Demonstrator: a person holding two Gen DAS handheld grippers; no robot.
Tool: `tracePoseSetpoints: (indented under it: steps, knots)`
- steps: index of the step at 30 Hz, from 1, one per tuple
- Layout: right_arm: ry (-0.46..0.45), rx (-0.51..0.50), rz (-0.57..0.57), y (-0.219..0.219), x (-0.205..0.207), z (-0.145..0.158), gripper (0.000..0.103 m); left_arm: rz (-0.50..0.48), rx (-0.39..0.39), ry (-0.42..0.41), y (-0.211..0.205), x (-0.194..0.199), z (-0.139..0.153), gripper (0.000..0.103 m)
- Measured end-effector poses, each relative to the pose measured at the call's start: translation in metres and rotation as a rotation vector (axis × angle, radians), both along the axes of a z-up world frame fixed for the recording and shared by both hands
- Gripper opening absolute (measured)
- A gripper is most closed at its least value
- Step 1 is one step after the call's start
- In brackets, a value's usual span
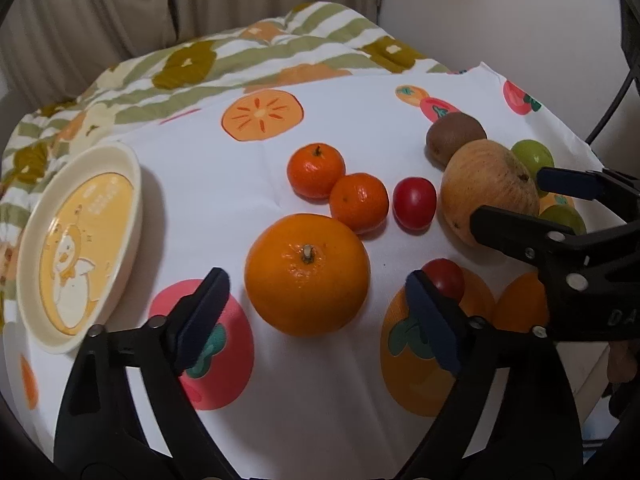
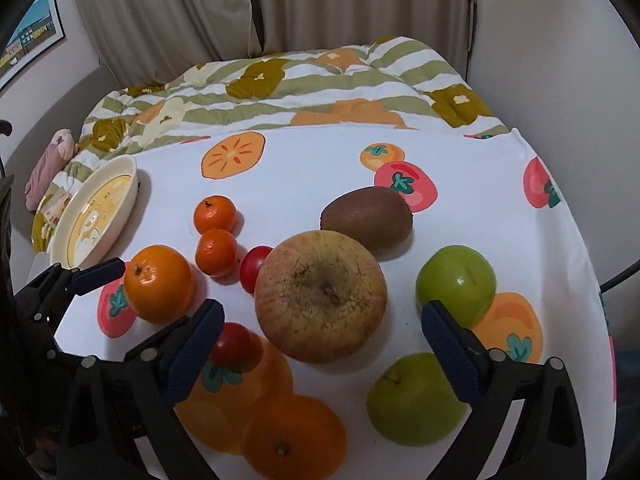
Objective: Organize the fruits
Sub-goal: 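Grasp the large mandarin with the left tool while the right tool grasps the big apple, then carry the mandarin and apple with both tools over the duck plate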
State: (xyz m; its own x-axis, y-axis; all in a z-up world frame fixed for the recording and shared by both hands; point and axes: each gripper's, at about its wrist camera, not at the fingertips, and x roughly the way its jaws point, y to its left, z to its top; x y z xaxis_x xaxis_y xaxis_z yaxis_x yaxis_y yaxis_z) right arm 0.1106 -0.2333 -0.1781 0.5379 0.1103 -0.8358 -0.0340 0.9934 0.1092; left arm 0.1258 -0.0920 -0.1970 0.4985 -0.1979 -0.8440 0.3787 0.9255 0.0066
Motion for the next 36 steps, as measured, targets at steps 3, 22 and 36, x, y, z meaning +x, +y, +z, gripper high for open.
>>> tracePoseSetpoints:
  steps: [3,22,36]
  knots:
    - [0.022,0.009,0.003,-0.001,0.004,-0.007,0.092,-0.001,0.006,0.010,0.000,0.002,-0.003,0.088]
    - [0.029,0.044,0.038,-0.002,0.013,-0.019,0.070,0.036,-0.004,0.016,0.010,0.001,-0.007,0.066]
    - [-0.033,0.038,0.071,0.002,0.005,0.006,0.069,0.107,-0.027,-0.060,0.019,-0.015,0.028,0.066]
